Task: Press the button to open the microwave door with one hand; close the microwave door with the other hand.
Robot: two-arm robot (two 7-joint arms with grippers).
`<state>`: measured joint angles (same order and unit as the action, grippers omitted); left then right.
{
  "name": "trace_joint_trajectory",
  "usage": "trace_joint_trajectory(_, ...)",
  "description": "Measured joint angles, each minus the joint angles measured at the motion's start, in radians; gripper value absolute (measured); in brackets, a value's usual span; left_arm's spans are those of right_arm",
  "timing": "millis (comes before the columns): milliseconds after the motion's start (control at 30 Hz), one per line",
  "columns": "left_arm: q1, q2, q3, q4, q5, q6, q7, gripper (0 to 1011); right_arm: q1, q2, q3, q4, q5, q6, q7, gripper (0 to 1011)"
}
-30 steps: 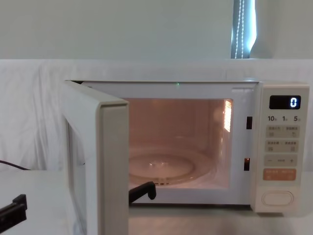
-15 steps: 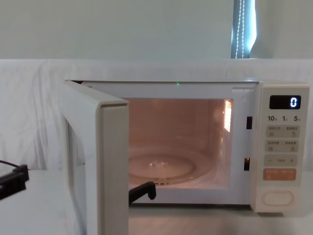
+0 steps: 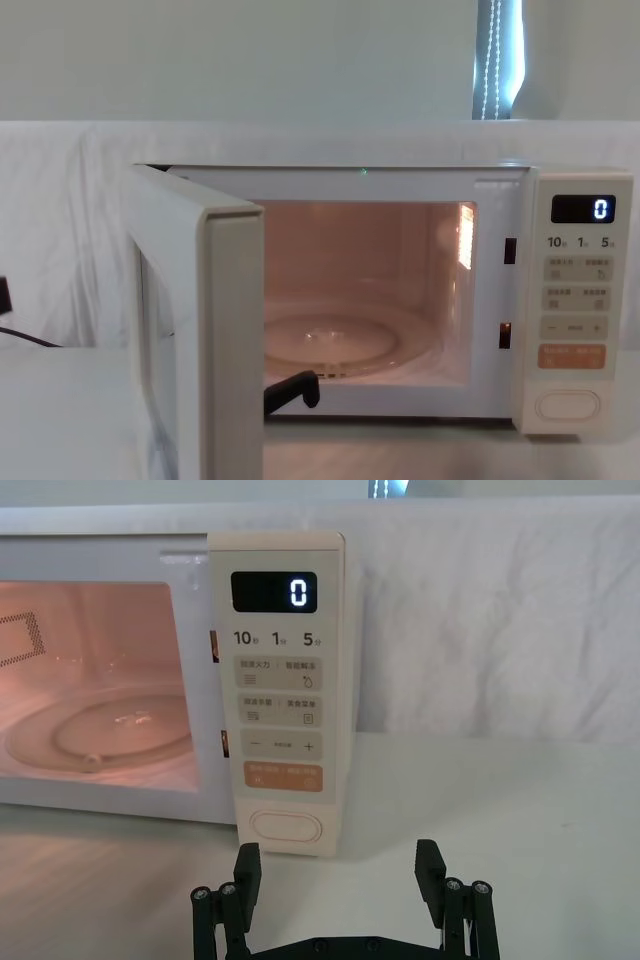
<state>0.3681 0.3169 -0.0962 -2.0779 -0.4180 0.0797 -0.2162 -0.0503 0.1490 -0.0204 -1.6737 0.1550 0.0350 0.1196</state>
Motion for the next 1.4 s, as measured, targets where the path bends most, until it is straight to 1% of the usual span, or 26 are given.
trace_joint_trajectory(33, 0.007, 0.006, -0.004, -0.012, -0.011, 0.003, -0.004, 708, 0.0, 0.0, 0.0, 0.0, 0.0, 0.0, 0.0, 1000)
trace_joint_trajectory(67, 0.01, 0.009, -0.005, -0.018, -0.016, 0.004, -0.006, 669, 0.0, 0.0, 0.0, 0.0, 0.0, 0.0, 0.0, 1000)
trace_joint_trajectory(100, 0.014, 0.013, -0.006, -0.024, -0.02, 0.005, -0.008, 669, 0.0, 0.0, 0.0, 0.0, 0.0, 0.0, 0.0, 1000)
trace_joint_trajectory(300, 0.028, 0.041, -0.003, -0.064, -0.053, 0.012, -0.028, 460, 0.0, 0.0, 0.0, 0.0, 0.0, 0.0, 0.0, 1000)
trace_joint_trajectory(400, 0.019, 0.057, 0.014, -0.079, -0.076, 0.033, -0.038, 356, 0.0, 0.0, 0.0, 0.0, 0.0, 0.0, 0.0, 1000)
trace_joint_trajectory(433, 0.019, 0.057, 0.014, -0.079, -0.076, 0.033, -0.038, 356, 0.0, 0.0, 0.0, 0.0, 0.0, 0.0, 0.0, 1000)
trace_joint_trajectory(467, 0.012, 0.065, 0.022, -0.082, -0.086, 0.044, -0.043, 292, 0.0, 0.0, 0.0, 0.0, 0.0, 0.0, 0.0, 1000)
trace_joint_trajectory(500, 0.004, 0.073, 0.031, -0.084, -0.095, 0.055, -0.047, 272, 0.0, 0.0, 0.0, 0.0, 0.0, 0.0, 0.0, 1000)
trace_joint_trajectory(600, -0.008, 0.085, 0.046, -0.086, -0.106, 0.072, -0.053, 156, 0.0, 0.0, 0.0, 0.0, 0.0, 0.0, 0.0, 1000)
trace_joint_trajectory(633, -0.017, 0.092, 0.058, -0.087, -0.113, 0.083, -0.056, 125, 0.0, 0.0, 0.0, 0.0, 0.0, 0.0, 0.0, 1000)
trace_joint_trajectory(667, -0.021, 0.096, 0.062, -0.087, -0.117, 0.089, -0.057, 125, 0.0, 0.0, 0.0, 0.0, 0.0, 0.0, 0.0, 1000)
trace_joint_trajectory(700, -0.025, 0.099, 0.067, -0.087, -0.119, 0.094, -0.058, 80, 0.0, 0.0, 0.0, 0.0, 0.0, 0.0, 0.0, 1000)
trace_joint_trajectory(767, -0.033, 0.104, 0.076, -0.087, -0.125, 0.102, -0.059, 44, 0.0, 0.0, 0.0, 0.0, 0.0, 0.0, 0.0, 1000)
trace_joint_trajectory(800, -0.041, 0.11, 0.084, -0.087, -0.13, 0.109, -0.06, 0, 0.0, 0.0, 0.0, 0.0, 0.0, 0.0, 0.0, 1000)
trace_joint_trajectory(1167, -0.101, 0.137, 0.128, -0.065, -0.156, 0.136, -0.054, 0, 0.0, 0.0, 0.0, 0.0, 0.0, 0.0, 0.0, 1000)
trace_joint_trajectory(1300, -0.134, 0.143, 0.15, -0.049, -0.161, 0.147, -0.046, 0, 0.0, 0.0, 0.0, 0.0, 0.0, 0.0, 0.0, 1000)
trace_joint_trajectory(1400, -0.174, 0.145, 0.177, -0.026, -0.162, 0.15, -0.038, 0, 0.0, 0.0, 0.0, 0.0, 0.0, 0.0, 0.0, 1000)
